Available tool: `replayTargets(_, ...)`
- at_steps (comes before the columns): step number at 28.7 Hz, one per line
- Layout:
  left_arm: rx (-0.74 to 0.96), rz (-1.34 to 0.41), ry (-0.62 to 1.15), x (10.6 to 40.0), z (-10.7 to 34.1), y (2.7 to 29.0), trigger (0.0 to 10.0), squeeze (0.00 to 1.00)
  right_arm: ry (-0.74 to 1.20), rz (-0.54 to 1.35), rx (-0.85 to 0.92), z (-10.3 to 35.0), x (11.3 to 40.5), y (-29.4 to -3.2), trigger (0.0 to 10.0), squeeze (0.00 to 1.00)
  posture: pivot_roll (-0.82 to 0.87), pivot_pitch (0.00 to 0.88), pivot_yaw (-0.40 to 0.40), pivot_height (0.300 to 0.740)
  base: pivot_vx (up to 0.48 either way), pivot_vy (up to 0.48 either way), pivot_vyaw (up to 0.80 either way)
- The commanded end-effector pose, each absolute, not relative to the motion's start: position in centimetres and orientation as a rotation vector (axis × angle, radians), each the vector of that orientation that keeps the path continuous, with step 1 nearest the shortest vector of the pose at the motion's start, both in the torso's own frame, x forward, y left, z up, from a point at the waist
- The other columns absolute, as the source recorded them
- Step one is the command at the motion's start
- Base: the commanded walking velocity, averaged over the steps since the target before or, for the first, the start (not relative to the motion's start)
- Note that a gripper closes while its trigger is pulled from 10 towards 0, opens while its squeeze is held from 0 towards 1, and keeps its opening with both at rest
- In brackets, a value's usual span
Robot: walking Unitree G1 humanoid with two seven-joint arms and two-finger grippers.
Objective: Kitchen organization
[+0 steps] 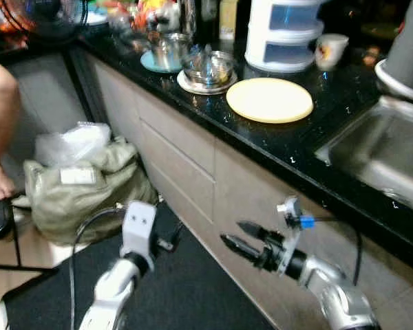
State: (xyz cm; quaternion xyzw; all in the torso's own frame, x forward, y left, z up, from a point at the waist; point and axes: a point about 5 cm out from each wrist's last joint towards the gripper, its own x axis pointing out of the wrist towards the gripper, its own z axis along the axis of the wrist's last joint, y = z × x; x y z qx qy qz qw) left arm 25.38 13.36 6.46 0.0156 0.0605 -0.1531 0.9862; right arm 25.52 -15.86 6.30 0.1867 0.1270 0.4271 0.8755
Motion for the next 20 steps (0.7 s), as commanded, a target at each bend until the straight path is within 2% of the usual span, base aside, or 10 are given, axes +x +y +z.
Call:
replayTargets(1, 0.022, -0.304, 0.136, 25.2, 6.1, 13.5, 10.0, 0.00, 0.270, 0.901, 0.386, 6.1, 25.3, -15.7, 10.0, 0.00, 0.07, 0.000, -0.025, 0.740, 0.000, 0.000, 0.79)
replayTargets(11, 0.017, -0.294, 0.114, 25.5, 6.4, 13.8, 10.0, 0.00, 0.178, 0.949, 0.385, 8.1, 26.0, -14.9, 10.0, 0.00, 0.08, 0.000, -0.021, 0.740, 0.000, 0.000, 0.78)
replayTargets(17, 0.009, -0.285, 0.096, 25.7, 6.7, 14.1, 10.0, 0.00, -0.020, 1.004, 0.366, 13.6, 27.8, -12.2, 10.0, 0.00, 0.08, 0.000, -0.022, 0.740, 0.000, 0.000, 0.00)
replayTargets(20, 0.002, -0.289, 0.092, 25.6, 6.7, 14.0, 10.0, 0.00, -0.089, 1.026, 0.350, 15.5, 28.1, -11.2, 10.0, 0.00, 0.08, 0.000, -0.026, 0.740, 0.274, 0.000, 0.00)
